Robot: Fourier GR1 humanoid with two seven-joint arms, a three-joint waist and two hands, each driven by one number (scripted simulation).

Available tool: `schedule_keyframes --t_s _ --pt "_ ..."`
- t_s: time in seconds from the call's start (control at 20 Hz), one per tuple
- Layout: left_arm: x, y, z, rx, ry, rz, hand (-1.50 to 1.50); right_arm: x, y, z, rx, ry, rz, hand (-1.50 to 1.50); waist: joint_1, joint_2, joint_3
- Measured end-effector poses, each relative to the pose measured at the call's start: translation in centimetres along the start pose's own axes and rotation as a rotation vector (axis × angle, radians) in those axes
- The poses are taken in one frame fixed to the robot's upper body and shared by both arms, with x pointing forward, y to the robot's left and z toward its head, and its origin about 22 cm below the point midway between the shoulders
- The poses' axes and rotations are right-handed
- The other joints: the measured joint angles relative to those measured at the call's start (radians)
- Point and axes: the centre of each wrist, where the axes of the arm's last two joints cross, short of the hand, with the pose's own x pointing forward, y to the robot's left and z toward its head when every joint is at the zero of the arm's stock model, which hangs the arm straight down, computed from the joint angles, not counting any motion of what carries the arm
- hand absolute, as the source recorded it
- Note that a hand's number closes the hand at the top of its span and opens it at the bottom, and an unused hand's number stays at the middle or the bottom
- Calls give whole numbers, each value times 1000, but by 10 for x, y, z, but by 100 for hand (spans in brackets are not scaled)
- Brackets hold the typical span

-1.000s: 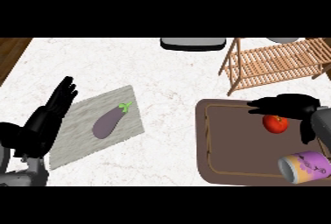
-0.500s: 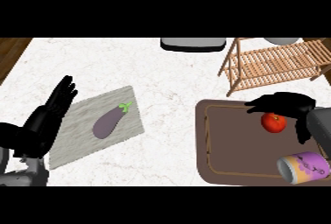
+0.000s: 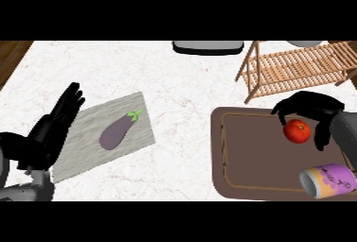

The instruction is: Pick the tomato from the tray and place it in the tiered shelf

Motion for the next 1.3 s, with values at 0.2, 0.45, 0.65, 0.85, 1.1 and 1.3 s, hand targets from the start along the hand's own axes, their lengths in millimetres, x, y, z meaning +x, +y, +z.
schedule_keyframes --t_s 0.2,0.45,0.65,0.85,1.1,1.3 --pt "2 7 2 17 14 -2 0 5 2 -10 -130 76 -65 150 -23 -12 -3" --pt "-7 18 11 75 56 -8 0 13 19 -21 -295 340 -195 150 -90 -51 -19" --pt "-12 24 15 105 77 -15 0 24 21 -41 -460 448 -270 150 -127 -63 -17" --pt "-15 26 21 118 90 -19 0 40 -1 -70 -661 487 -332 150 -139 -70 -6" --pt "-16 30 24 128 105 -18 0 66 -49 -101 -852 509 -362 150 -145 -71 0" --pt "-19 31 28 129 107 -10 0 88 -93 -109 -960 530 -378 150 -144 -68 2"
